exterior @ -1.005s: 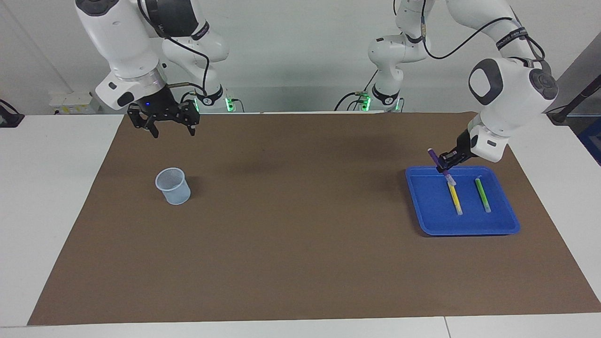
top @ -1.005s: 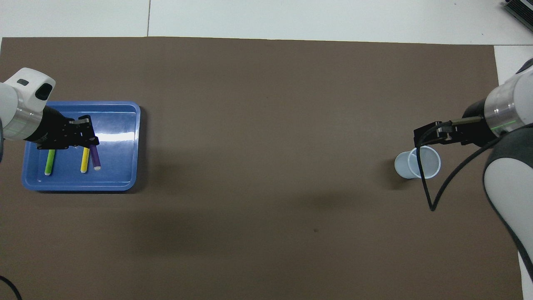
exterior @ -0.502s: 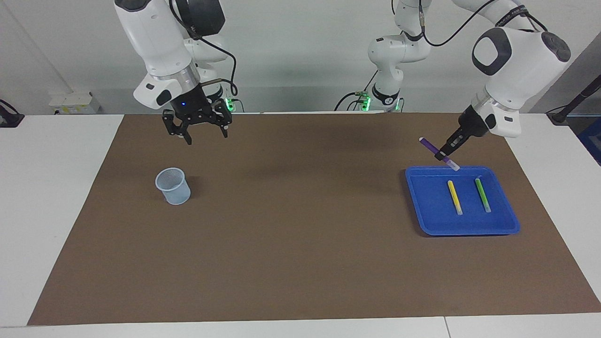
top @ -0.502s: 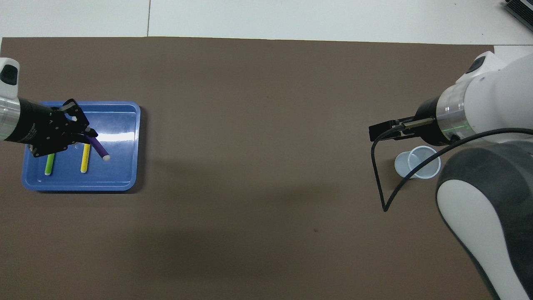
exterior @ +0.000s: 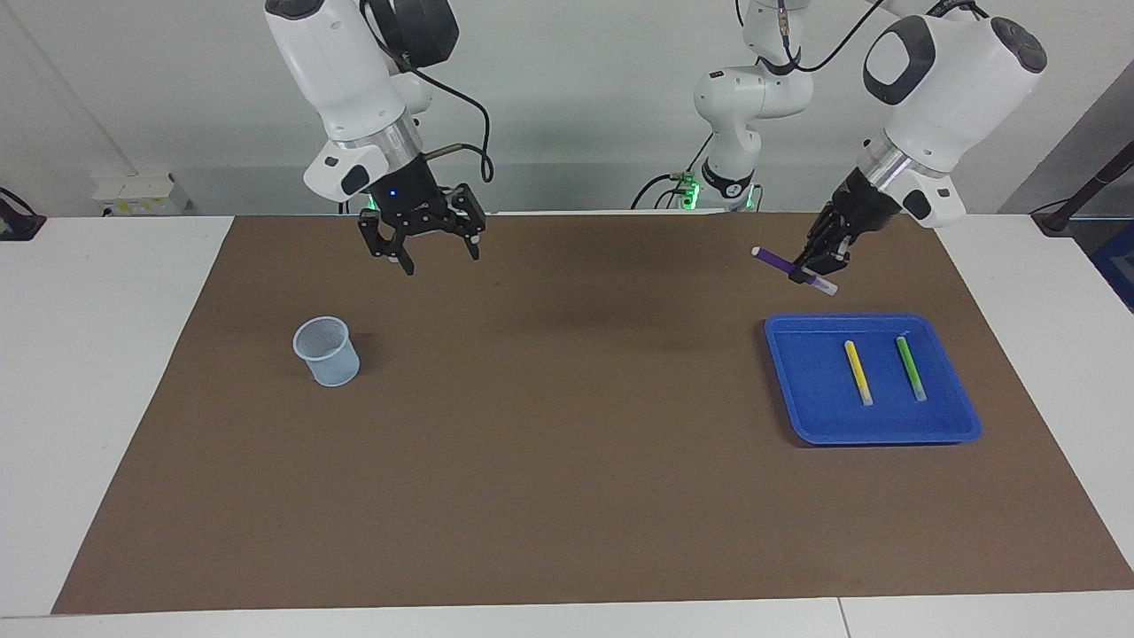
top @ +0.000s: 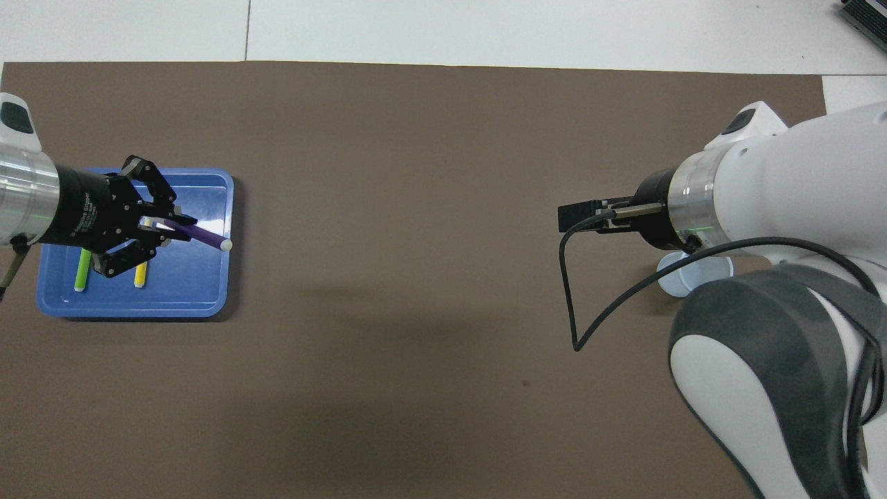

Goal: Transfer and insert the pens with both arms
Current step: 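Grasp the purple pen with the right gripper from the left gripper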

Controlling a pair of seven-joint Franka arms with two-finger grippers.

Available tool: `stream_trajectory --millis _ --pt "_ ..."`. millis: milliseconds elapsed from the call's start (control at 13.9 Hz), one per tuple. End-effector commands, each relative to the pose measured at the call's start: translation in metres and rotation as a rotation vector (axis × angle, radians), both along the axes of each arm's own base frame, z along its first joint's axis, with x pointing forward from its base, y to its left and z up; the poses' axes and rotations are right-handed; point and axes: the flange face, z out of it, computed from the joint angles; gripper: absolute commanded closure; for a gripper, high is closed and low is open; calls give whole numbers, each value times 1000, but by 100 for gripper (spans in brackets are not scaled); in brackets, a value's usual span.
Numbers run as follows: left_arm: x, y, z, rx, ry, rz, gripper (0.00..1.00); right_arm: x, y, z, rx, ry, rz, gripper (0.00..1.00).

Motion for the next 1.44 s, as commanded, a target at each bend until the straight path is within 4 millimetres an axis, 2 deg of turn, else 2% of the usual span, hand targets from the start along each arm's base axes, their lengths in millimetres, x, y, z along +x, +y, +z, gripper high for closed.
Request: stream_trajectory --millis 0,359,646,718,933,1077,1364 --pt "-10 -8 11 -87 32 88 100 -5 6 -8 118 -4 -78 0" --pt "-24 -64 11 -140 83 82 100 -5 69 -12 355 64 -348 0" --pt "-36 -92 12 -163 104 87 100 -11 127 -14 515 88 -492 0" --pt "-39 -99 11 -168 119 110 100 -18 144 -17 527 93 -494 0" --pt "-44 -104 15 -238 156 178 100 -47 199 -22 559 139 -505 0" --pt "-48 -103 12 -252 167 206 100 -59 221 -19 618 178 -612 0" --pt "-54 -109 8 -255 164 211 100 -68 230 -19 612 195 -602 0"
